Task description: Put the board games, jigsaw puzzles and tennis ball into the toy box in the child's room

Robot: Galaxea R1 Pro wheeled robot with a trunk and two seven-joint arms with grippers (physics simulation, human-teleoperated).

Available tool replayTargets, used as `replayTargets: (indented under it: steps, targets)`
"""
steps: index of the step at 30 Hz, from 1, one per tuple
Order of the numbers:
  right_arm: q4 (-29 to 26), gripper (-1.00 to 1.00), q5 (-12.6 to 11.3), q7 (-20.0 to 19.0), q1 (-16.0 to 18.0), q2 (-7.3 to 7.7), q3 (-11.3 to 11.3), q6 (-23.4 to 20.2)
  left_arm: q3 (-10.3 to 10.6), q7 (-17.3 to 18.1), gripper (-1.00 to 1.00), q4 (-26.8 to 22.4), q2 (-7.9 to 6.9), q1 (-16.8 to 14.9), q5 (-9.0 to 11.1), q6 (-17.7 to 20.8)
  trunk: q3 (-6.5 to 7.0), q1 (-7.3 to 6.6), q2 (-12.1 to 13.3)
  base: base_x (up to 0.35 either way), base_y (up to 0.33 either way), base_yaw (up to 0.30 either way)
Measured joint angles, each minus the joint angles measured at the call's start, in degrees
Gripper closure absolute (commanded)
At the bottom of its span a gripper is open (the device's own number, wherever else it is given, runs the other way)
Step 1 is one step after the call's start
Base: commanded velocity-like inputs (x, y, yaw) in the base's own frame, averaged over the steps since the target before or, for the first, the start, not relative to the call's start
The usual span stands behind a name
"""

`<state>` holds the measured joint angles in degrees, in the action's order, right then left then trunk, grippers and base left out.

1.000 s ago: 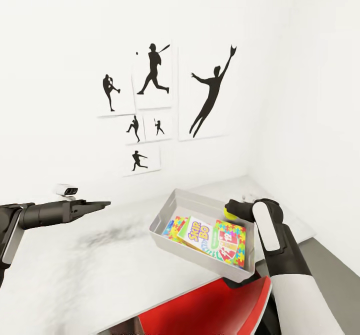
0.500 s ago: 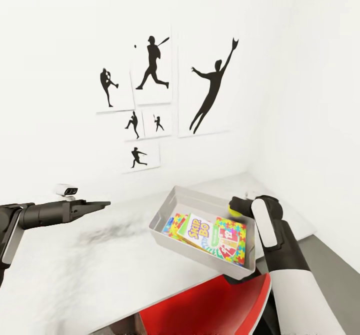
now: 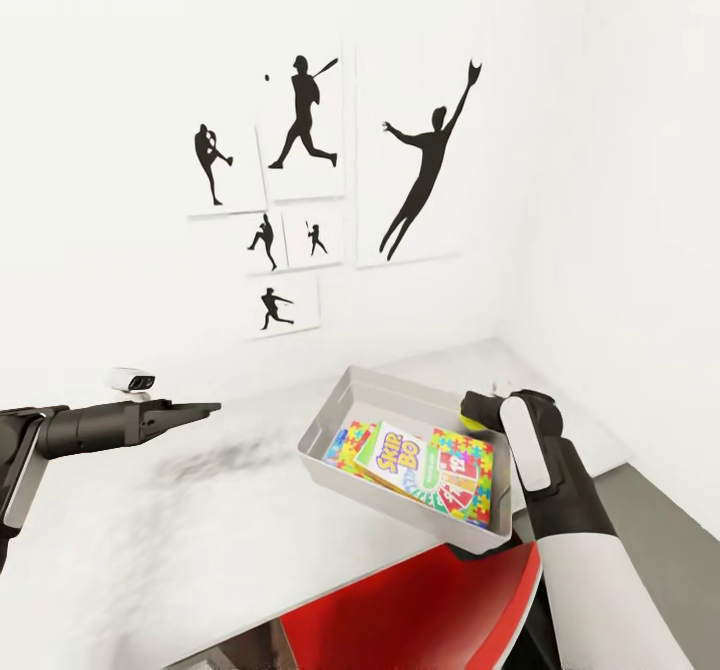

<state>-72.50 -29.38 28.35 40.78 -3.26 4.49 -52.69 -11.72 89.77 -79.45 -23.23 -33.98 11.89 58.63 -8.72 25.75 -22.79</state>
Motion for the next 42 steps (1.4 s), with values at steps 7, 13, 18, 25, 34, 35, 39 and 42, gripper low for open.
replayTargets:
  steps: [7, 13, 18, 25, 34, 35, 39, 42]
  targets:
    - [2.1, 1.0, 0.1, 0.0, 0.8, -0.01, 0.0, 0.3, -0.1, 0.0, -1.0, 0.0, -0.19, 0.0, 0.0, 0.0, -0.66, 0.0, 0.0, 0.0, 0.0, 0.0]
    - [4.3, 1.0, 0.1, -0.1, 1.8, 0.05, -0.1, 2.7, -0.1, 0.0, -1.0, 0.0, -0.21, 0.0, 0.0, 0.0, -1.22, 0.0, 0.0, 0.0, 0.0, 0.0]
    - [4.8, 1.0, 0.2, -0.1, 1.9, 0.12, -0.1, 3.2, -0.4, 0.0, -1.0, 0.0, -0.29, 0.0, 0.0, 0.0, -1.69, 0.0, 0.0, 0.0, 0.0, 0.0]
    - [4.9, 1.0, 0.1, -0.2, 1.9, 0.14, -0.2, 3.3, -0.5, 0.0, -1.0, 0.0, -0.3, 0.0, 0.0, 0.0, -2.35, 0.0, 0.0, 0.0, 0.0, 0.0]
    - [4.9, 1.0, 0.2, -0.2, 1.9, 0.22, -0.1, 3.3, -0.5, 0.0, -1.0, 0.1, -0.3, 0.0, 0.0, 0.0, -3.02, 0.0, 0.0, 0.0, 0.0, 0.0]
    - [4.9, 1.0, 0.2, -0.2, 1.9, 0.22, -0.1, 3.3, -0.5, 0.0, -1.0, 0.1, -0.33, 0.0, 0.0, 0.0, -3.04, 0.0, 0.0, 0.0, 0.0, 0.0]
    - [4.9, 1.0, 0.2, -0.2, 1.9, 0.16, -0.1, 3.4, -0.8, 0.0, -1.0, 0.1, -0.37, 0.0, 0.0, 0.0, -3.07, 0.0, 0.0, 0.0, 0.0, 0.0]
    - [4.9, 1.0, 0.2, -0.2, 1.9, 0.15, -0.1, 3.4, -1.1, 0.0, -1.0, 0.1, -0.39, 0.0, 0.0, 0.0, -3.07, 0.0, 0.0, 0.0, 0.0, 0.0]
